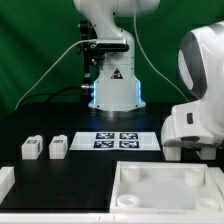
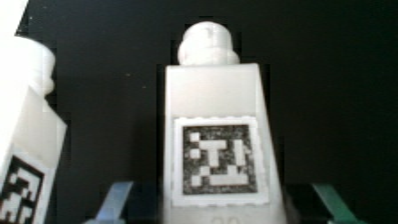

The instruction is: Assemble one leg

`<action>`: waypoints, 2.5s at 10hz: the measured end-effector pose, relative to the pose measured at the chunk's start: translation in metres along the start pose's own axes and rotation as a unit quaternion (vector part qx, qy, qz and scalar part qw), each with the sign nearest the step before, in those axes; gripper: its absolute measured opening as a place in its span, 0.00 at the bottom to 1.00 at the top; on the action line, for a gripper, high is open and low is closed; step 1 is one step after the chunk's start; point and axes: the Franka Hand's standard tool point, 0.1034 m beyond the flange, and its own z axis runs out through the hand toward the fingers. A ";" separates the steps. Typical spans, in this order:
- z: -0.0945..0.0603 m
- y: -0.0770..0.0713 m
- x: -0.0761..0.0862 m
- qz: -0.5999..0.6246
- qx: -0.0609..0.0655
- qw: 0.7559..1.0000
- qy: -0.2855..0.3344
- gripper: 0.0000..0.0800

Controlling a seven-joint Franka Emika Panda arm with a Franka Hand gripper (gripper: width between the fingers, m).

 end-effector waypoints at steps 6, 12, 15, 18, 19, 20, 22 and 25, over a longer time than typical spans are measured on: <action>-0.134 0.028 -0.012 -0.035 0.017 0.982 0.183 0.37; -0.253 0.061 0.039 -0.087 0.027 0.860 0.503 0.37; -0.264 0.056 0.037 -0.078 0.024 0.780 0.621 0.37; -0.263 0.057 0.038 -0.076 0.024 0.766 0.638 0.37; -0.265 0.057 0.042 -0.076 0.025 0.765 0.639 0.37; -0.270 0.056 0.055 -0.074 0.027 0.762 0.643 0.37; -0.280 0.062 0.080 -0.070 0.026 0.755 0.651 0.37; -0.255 0.058 0.097 -0.070 0.026 0.747 0.660 0.37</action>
Offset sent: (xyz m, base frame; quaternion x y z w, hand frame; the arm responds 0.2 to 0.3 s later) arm 0.0614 -0.0271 0.1000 -0.0150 0.0862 -0.0343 0.9956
